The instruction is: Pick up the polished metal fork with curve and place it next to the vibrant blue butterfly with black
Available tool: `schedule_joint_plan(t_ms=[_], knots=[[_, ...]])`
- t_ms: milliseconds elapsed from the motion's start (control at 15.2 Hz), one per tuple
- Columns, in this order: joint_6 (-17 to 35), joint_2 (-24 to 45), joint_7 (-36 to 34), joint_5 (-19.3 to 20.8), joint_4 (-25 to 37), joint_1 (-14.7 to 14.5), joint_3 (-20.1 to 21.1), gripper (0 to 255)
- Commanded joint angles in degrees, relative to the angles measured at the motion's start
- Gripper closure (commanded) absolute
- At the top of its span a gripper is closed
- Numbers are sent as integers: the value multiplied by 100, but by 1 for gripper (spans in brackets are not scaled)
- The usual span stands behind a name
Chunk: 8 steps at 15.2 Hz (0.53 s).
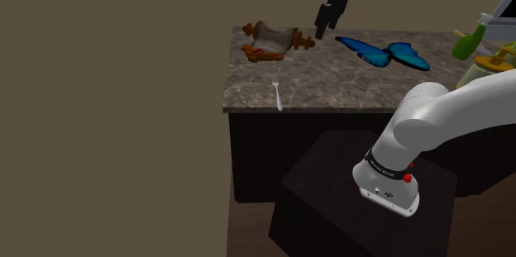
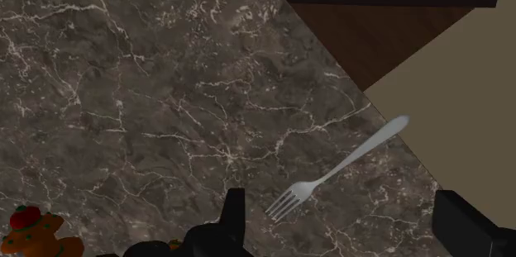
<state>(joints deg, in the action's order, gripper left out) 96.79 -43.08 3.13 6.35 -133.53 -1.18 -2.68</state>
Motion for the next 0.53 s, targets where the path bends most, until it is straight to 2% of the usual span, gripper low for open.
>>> schedule_joint_plan(t_ms=[0, 462], knots=[[0, 0, 0, 0, 0, 0, 0, 0], [1290, 911, -1614, -271, -482, 335, 372, 0]])
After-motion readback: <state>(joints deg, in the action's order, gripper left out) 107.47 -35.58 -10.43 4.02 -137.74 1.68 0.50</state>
